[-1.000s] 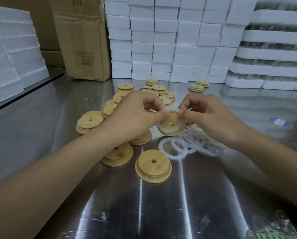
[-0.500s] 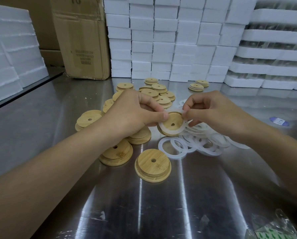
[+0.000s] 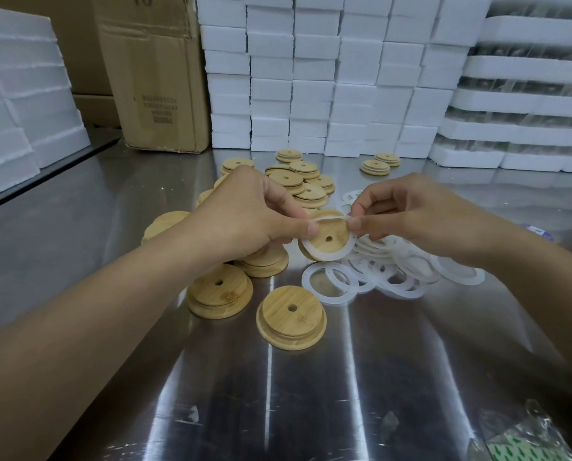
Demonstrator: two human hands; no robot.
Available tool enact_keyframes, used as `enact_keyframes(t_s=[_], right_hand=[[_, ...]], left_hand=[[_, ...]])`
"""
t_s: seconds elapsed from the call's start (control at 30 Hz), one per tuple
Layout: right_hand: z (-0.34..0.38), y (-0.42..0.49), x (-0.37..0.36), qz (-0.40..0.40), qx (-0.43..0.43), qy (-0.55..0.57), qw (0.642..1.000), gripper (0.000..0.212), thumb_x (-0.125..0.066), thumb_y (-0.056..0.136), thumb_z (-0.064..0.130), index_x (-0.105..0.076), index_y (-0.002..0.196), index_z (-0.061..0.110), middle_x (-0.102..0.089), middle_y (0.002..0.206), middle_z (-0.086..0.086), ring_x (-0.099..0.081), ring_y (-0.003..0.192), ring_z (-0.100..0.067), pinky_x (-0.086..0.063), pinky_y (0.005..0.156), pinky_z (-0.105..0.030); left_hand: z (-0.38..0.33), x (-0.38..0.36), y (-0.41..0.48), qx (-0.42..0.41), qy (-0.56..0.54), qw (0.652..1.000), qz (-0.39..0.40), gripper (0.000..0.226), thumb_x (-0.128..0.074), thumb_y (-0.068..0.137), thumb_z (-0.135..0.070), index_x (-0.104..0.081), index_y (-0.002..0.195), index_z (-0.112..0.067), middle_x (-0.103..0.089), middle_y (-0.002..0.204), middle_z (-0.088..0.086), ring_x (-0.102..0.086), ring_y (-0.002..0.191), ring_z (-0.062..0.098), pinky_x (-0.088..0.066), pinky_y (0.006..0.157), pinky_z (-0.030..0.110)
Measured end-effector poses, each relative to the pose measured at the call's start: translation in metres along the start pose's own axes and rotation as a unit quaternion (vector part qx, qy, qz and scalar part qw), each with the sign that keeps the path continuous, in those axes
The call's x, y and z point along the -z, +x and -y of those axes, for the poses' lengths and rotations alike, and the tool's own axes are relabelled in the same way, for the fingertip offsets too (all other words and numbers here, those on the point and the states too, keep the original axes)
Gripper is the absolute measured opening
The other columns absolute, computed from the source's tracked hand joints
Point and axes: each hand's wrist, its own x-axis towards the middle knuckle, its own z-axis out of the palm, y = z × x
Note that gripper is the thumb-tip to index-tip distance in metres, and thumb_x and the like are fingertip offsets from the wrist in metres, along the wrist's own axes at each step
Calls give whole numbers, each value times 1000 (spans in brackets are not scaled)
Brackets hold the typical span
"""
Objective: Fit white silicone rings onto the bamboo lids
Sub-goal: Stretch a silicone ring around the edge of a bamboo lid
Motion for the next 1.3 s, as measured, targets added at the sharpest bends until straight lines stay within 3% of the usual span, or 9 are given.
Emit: enact_keyframes(t_s=[0.23, 0.8, 1.0, 1.1, 1.2, 1.23, 1.3], right_hand=[[1, -1, 1, 10, -1, 0, 1000, 10, -76, 96, 18, -75, 97, 8, -80, 92, -4, -75, 88, -9, -53, 89, -33], [-2, 1, 0, 7, -13, 12, 1000, 11, -72, 98, 18, -73, 97, 7, -81, 95, -5, -76, 92, -12, -50, 88, -34], [-3, 2, 0, 8, -13, 16, 1000, 10, -71, 98, 17, -73, 96, 7, -81, 93, -4, -76, 91, -12, -49, 87, -33], [-4, 2, 0, 16, -4, 3, 1000, 10, -73, 98, 17, -73, 96, 8, -81, 93, -4, -76, 90, -11, -50, 87, -33], [-5, 2, 2, 20, 15, -23, 999, 10, -74, 98, 21, -75, 96, 11, -81, 94, -3, -76, 93, -14, -51, 88, -31], [-6, 2, 3, 21, 20, -31, 999, 10, -74, 98, 22, -75, 97, 12, -81, 95, -3, -77, 94, -15, -51, 87, -28], [-7, 2, 5, 27, 25, -36, 999, 10, -75, 97, 23, -76, 98, 12, -81, 96, -3, -77, 95, -15, -52, 85, -23]], left_hand=[[2, 0, 1, 9, -8, 1000, -3, 19, -93, 79, -37, -85, 77, -20, -76, 64, -3, -62, 51, -4, -43, 49, 8], [1, -1, 1, 14, -24, 1000, 2, 15, -91, 83, -31, -85, 82, -17, -80, 74, 0, -73, 64, 2, -51, 60, 9], [2, -1, 1, 5, -22, 1000, 3, 17, -91, 83, -31, -84, 83, -16, -79, 70, 0, -71, 61, 1, -49, 57, 8], [2, 1, 1, 4, -12, 1000, 10, 17, -92, 81, -34, -85, 80, -18, -80, 72, 1, -72, 64, 2, -53, 61, 12], [2, 1, 2, -9, 19, 1000, 12, 19, -93, 80, -37, -85, 79, -20, -80, 74, 5, -71, 68, 12, -60, 68, 32], [2, 1, 2, -15, 33, 999, 8, 20, -93, 79, -38, -85, 78, -20, -79, 74, 7, -67, 67, 17, -59, 67, 39], [2, 0, 2, -24, 47, 999, 2, 21, -93, 79, -40, -85, 76, -21, -77, 73, 11, -59, 62, 17, -51, 63, 37]])
